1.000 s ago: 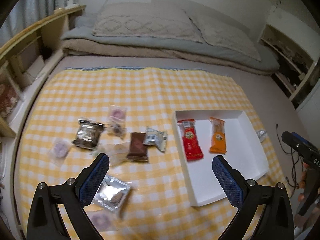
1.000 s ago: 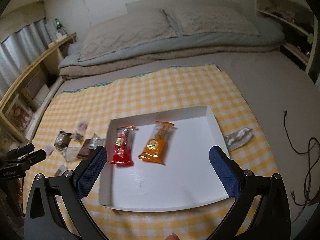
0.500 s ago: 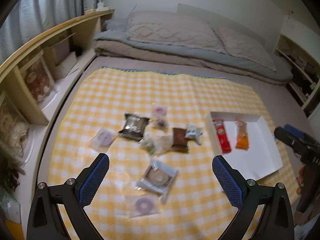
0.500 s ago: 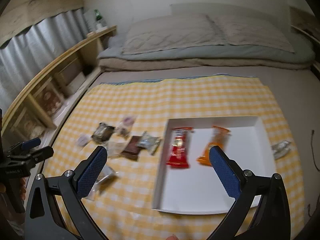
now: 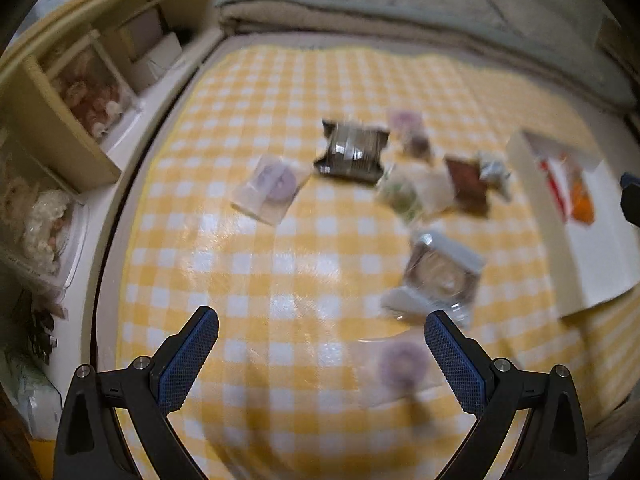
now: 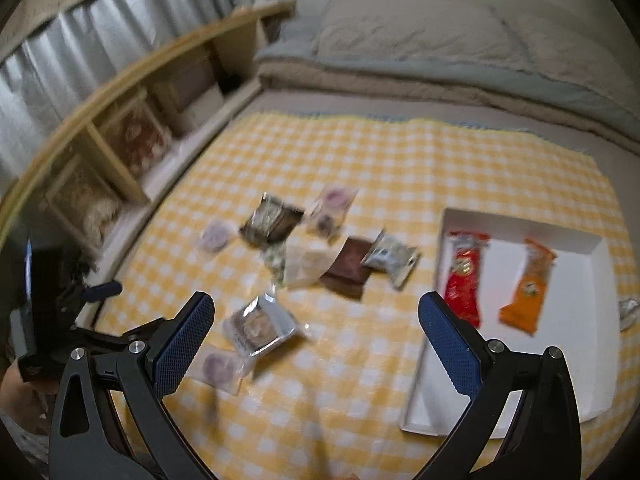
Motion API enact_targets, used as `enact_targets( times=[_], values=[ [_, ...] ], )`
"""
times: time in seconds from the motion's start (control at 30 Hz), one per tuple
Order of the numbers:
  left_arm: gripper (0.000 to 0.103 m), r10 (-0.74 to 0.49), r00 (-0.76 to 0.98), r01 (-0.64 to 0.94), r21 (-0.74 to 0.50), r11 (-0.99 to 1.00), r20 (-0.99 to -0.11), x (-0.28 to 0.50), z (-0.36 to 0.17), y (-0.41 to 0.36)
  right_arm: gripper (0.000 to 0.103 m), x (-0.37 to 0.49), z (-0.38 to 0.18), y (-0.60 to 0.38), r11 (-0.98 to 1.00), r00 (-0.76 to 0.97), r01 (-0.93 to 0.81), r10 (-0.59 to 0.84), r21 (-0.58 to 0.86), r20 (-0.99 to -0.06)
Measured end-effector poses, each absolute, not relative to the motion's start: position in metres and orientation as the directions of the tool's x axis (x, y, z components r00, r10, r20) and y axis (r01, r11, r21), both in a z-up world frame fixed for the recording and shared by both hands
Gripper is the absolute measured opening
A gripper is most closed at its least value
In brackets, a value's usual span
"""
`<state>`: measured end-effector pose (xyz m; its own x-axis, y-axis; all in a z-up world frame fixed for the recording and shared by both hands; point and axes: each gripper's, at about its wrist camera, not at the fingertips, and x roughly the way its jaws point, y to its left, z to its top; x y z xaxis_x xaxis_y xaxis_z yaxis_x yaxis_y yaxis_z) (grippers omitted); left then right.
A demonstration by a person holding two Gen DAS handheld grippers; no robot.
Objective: Organize snacks
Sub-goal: 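Move both tools back over the remaining snacks, then grasp the square cookie pack with the right tool while the left tool grasps the purple-ring pack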
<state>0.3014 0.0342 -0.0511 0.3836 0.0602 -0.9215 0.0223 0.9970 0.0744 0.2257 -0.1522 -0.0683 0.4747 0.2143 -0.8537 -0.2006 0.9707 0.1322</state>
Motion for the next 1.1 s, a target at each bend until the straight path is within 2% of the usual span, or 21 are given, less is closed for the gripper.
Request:
enact_targets(
  times=[0.23,0.33,0.5,0.9,0.93,0.97,1.03,1.1],
  values=[
    [0.103,0.11,0.323,0.133,0.16,0.978,-0.94,0.334,-0.11,0.02,0.103,0.246,-0.122,-0.111,0.918,0.296,-0.355,0.29,0.177,-0.91],
    [0.103,0.104,0.305,0.173,0.163,0.971,-0.947,0.34,-0.131,0.023,0.103,0.246,-0.143,-0.088,0.865,0.255,-0.49,0.261,0.108,-0.931],
    [0.103,0.075,0.295,0.279,0.161,0.947,-0.953,0.335,-0.146,0.025,0.103,0.248,-0.175,-0.072,0.791,0.213,-0.61,0.216,0.043,-0.953],
    [0.103,-0.004,0.25,0.431,0.107,0.896,-0.968,0.319,-0.166,0.014,0.101,0.262,-0.225,-0.056,0.753,0.098,-0.654,0.169,0.065,-0.981],
    [0.103,-0.014,0.248,0.442,0.101,0.891,-0.969,0.318,-0.167,0.011,0.097,0.264,-0.227,-0.056,0.762,0.087,-0.643,0.171,0.075,-0.981],
    [0.103,-0.021,0.246,0.45,0.095,0.888,-0.969,0.318,-0.166,0.009,0.085,0.265,-0.227,-0.057,0.769,0.076,-0.633,0.178,0.091,-0.981],
    [0.102,-0.058,0.235,0.47,0.061,0.88,-0.97,0.316,-0.163,0.003,0.072,0.268,-0.229,-0.06,0.783,0.034,-0.605,0.212,0.149,-0.977],
    [0.1,-0.111,0.213,0.489,0.007,0.872,-0.971,0.314,-0.164,-0.003,0.069,0.269,-0.227,-0.064,0.795,0.034,-0.588,0.205,0.146,-0.978]
  ],
)
